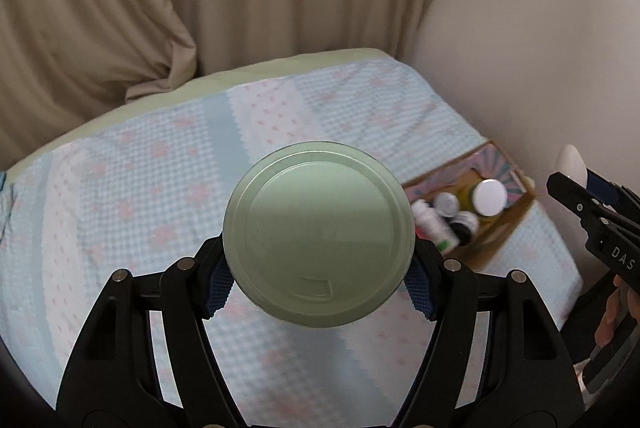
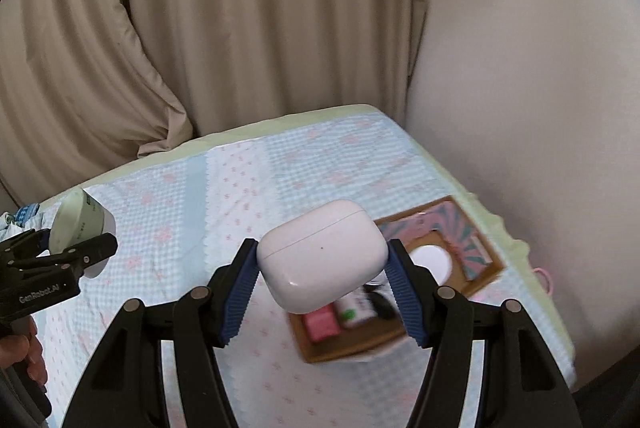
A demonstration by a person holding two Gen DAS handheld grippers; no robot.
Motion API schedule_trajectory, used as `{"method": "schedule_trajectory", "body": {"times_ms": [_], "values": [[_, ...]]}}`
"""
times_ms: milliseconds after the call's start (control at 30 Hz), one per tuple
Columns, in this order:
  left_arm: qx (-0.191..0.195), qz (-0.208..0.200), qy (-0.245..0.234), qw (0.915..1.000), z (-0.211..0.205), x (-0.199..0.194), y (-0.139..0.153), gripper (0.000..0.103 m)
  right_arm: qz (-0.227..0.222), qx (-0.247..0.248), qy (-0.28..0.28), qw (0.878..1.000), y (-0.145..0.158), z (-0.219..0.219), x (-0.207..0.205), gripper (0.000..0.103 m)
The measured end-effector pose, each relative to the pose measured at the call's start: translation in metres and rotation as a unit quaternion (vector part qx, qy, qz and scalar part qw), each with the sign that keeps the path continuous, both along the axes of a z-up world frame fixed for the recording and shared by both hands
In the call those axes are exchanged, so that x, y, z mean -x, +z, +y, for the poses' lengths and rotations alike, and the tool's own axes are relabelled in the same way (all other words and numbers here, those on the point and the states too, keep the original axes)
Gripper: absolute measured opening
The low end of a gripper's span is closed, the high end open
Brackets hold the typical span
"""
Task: Organize rigid objects
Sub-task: 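Carry the green jar with the left gripper while the right gripper carries the earbud case to the box, then open the left gripper releasing the green jar while the right gripper releases the earbud case in the box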
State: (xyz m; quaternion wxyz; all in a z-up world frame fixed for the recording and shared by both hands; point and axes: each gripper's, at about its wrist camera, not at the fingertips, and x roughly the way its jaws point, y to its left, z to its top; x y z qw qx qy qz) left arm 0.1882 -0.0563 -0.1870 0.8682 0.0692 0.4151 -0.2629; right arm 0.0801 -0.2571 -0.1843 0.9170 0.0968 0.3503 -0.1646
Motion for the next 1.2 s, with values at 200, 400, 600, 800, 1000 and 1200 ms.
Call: {"method": "schedule_trajectory", "body": {"times_ms": [200,400,600,800,1000,1200], "values": [[-0.004,0.017,0.009,0.9998,-0.062,0.03,-0.003,0.068,0.014,-0.001,0.028,1.0,0.002,-0.057,0.02,0.059],[-0.011,0.052,0.027,0.9982,-0.12,0.045,-0.034,0.068,0.037,-0.011,0.063,0.997,-0.026,-0.117,0.02,0.059],[-0.018,0.074,0.032,0.9966,-0.181,0.04,-0.064,0.068,0.054,-0.024,0.086,0.995,-0.056,-0.17,0.009,0.059],[-0.029,0.091,0.017,0.9953,-0.232,0.025,-0.089,0.068,0.072,-0.054,0.096,0.991,-0.082,-0.212,-0.015,0.059],[-0.047,0.108,-0.004,0.993,-0.27,-0.003,-0.119,0.068,0.093,-0.083,0.096,0.988,-0.109,-0.24,-0.047,0.059],[-0.074,0.13,-0.021,0.9885,-0.296,-0.025,-0.155,0.068,0.121,-0.12,0.106,0.98,-0.144,-0.249,-0.082,0.059]]}}
